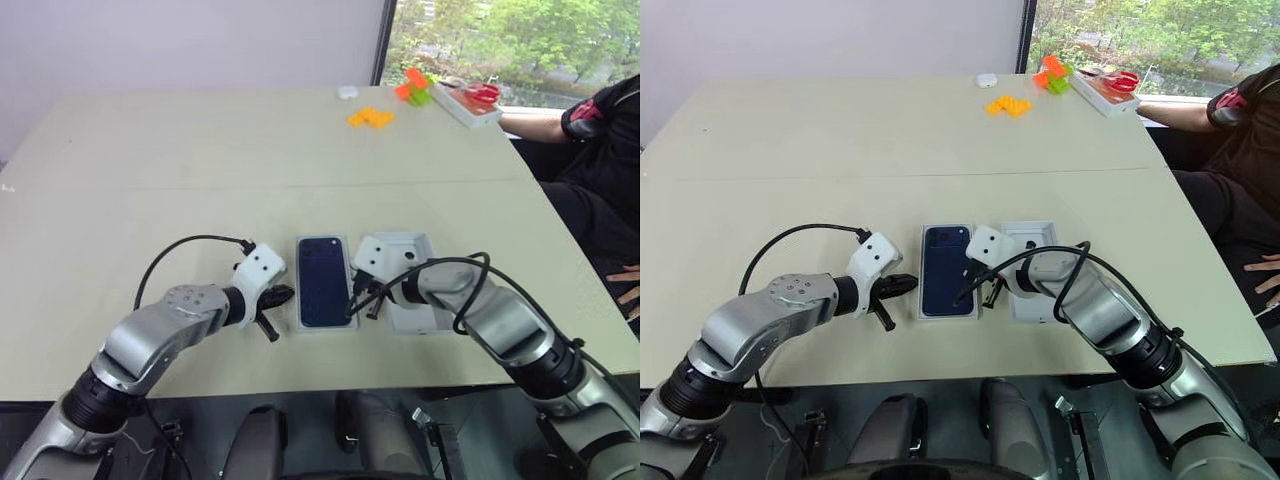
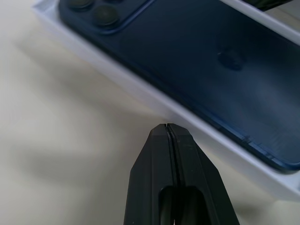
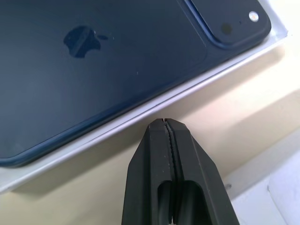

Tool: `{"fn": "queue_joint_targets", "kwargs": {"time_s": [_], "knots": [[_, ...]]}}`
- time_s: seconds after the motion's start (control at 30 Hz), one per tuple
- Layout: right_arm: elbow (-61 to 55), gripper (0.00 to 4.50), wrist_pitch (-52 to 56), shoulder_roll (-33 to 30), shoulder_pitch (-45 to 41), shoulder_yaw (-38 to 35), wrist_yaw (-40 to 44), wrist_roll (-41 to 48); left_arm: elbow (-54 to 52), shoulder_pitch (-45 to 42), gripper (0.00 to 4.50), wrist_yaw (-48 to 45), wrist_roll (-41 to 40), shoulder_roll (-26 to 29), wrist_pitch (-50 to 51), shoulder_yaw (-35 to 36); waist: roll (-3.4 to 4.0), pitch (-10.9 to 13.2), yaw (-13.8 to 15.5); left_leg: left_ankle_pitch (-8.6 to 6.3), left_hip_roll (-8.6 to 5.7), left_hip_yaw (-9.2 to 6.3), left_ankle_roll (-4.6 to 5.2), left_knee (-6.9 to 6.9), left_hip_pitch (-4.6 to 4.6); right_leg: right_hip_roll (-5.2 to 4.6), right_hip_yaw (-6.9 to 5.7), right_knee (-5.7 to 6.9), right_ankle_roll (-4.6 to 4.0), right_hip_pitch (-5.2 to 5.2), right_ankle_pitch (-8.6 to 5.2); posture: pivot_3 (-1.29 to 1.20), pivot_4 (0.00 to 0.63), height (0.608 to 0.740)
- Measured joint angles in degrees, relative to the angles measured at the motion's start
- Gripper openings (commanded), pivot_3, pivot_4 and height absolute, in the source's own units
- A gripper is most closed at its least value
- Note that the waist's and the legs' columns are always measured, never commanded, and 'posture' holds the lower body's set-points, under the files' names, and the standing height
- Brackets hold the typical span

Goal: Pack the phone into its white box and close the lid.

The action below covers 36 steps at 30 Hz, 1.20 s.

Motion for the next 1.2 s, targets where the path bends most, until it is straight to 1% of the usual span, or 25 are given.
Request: {"fn": "queue_joint_targets", "kwargs": {"time_s": [0.3,0.53,0.6,0.67,0.73,0.8,0.83,0.9,0.93,0.97,1.0,1.07,1.1,1.2], "knots": [[-2.1,0.0,1.7,-1.1,0.8,-0.5,0.6,0.9,1.1,-0.2,0.03,-2.2,3.2,-3.3,0.3,0.0,0.0,0.0,0.2,0.0,-0.02,-0.01,0.0,0.01,0.15,-0.02,0.0,0.02,-0.07,0.16,-0.06,0.0,0.15,0.739],[-4.5,0.0,2.9,-2.9,0.9,-1.2,1.2,2.0,1.0,0.0,0.03,-3.2,3.8,-4.2,1.4,1.1,-0.01,0.0,0.1,0.0,-0.01,0.0,0.0,0.01,0.16,-0.01,0.01,0.03,-0.01,0.14,-0.02,0.0,0.15,0.739],[-7.0,0.0,4.0,-5.0,0.9,-2.7,2.0,3.0,0.8,0.7,0.03,-4.1,3.4,-3.5,1.6,2.2,-0.01,0.0,0.1,0.0,0.0,-0.01,0.0,0.01,0.14,0.0,0.0,0.04,0.0,0.12,-0.01,0.0,0.15,0.739],[-10.0,0.0,5.3,-8.1,0.9,-5.7,3.2,4.3,0.0,2.0,0.03,-4.8,3.1,-2.7,1.7,3.9,0.0,0.0,0.0,0.0,0.0,0.01,0.01,0.0,0.14,0.0,0.01,0.03,0.0,0.11,-0.02,0.0,0.15,0.739],[-11.7,0.0,6.9,-9.0,0.9,-8.8,4.0,6.0,-0.3,3.2,0.03,-5.3,2.9,-1.8,1.6,5.3,-0.01,0.0,-0.2,-0.01,0.03,0.02,0.02,0.0,0.17,0.04,0.01,0.03,-0.03,0.11,-0.04,0.0,0.15,0.739],[-12.9,0.56,9.5,-8.8,0.9,-12.2,4.1,8.1,-0.3,4.7,0.0,-6.2,2.8,-0.7,1.2,7.2,-0.01,0.0,-0.1,-0.01,0.05,0.0,0.02,0.0,0.23,0.07,0.0,0.06,-0.08,0.14,-0.07,0.0,0.15,0.739],[-12.8,0.85,12.3,-6.9,0.6,-14.5,3.8,9.4,-0.4,5.6,0.0,-6.7,2.8,-0.4,0.6,8.2,-0.02,0.0,-0.2,-0.01,0.07,0.02,0.02,-0.01,0.29,0.1,0.01,0.06,-0.12,0.17,-0.1,0.0,0.15,0.739],[-12.0,1.87,18.7,-2.2,-0.4,-18.5,2.3,11.5,-0.4,6.9,0.0,-7.8,2.9,-0.1,-1.7,9.5,-0.02,0.0,-0.2,-0.01,0.1,0.05,0.02,-0.02,0.34,0.1,0.03,0.11,-0.12,0.19,-0.09,0.0,0.15,0.739],[-11.9,2.31,22.0,-1.0,-0.9,-19.2,1.3,12.1,-0.5,7.6,0.0,-8.8,2.9,0.5,-3.4,9.8,-0.02,0.0,-0.1,-0.01,0.1,0.03,0.02,-0.02,0.34,0.11,0.02,0.11,-0.13,0.19,-0.09,0.0,0.15,0.739],[-11.8,2.87,25.3,0.1,-1.1,-19.8,-0.3,12.4,-0.5,8.5,0.0,-9.9,3.3,1.3,-5.1,10.5,-0.02,0.0,-0.1,-0.01,0.11,0.03,0.02,-0.03,0.32,0.1,0.01,0.1,-0.13,0.18,-0.09,0.0,0.15,0.739],[-11.6,2.87,27.3,1.0,-1.3,-20.2,-1.5,12.5,-0.5,8.9,0.0,-10.5,3.7,1.9,-6.3,10.8,-0.01,0.0,0.0,-0.01,0.1,0.05,0.02,-0.04,0.31,0.08,0.03,0.1,-0.13,0.16,-0.09,0.0,0.15,0.739],[-9.8,2.87,31.2,5.3,-1.7,-22.0,-4.9,12.5,-0.3,9.2,0.0,-12.3,4.7,3.3,-9.0,10.9,-0.01,0.0,0.0,-0.01,0.09,0.06,0.02,-0.04,0.28,0.05,0.05,0.08,-0.14,0.16,-0.08,0.0,0.15,0.739],[-8.7,2.87,32.1,7.5,-1.7,-23.0,-6.8,12.9,-0.3,9.1,0.0,-13.4,5.1,3.7,-10.4,10.9,-0.01,0.0,0.0,-0.01,0.08,0.09,0.02,-0.03,0.29,0.05,0.07,0.08,-0.14,0.16,-0.08,0.0,0.15,0.739],[-5.5,2.87,32.7,10.8,-1.8,-25.2,-12.1,14.5,-0.3,9.3,0.0,-16.6,5.4,4.8,-13.7,10.8,-0.01,0.0,0.0,-0.01,0.08,0.08,0.02,-0.03,0.25,0.03,0.07,0.06,-0.14,0.16,-0.08,0.0,0.15,0.739]]}}
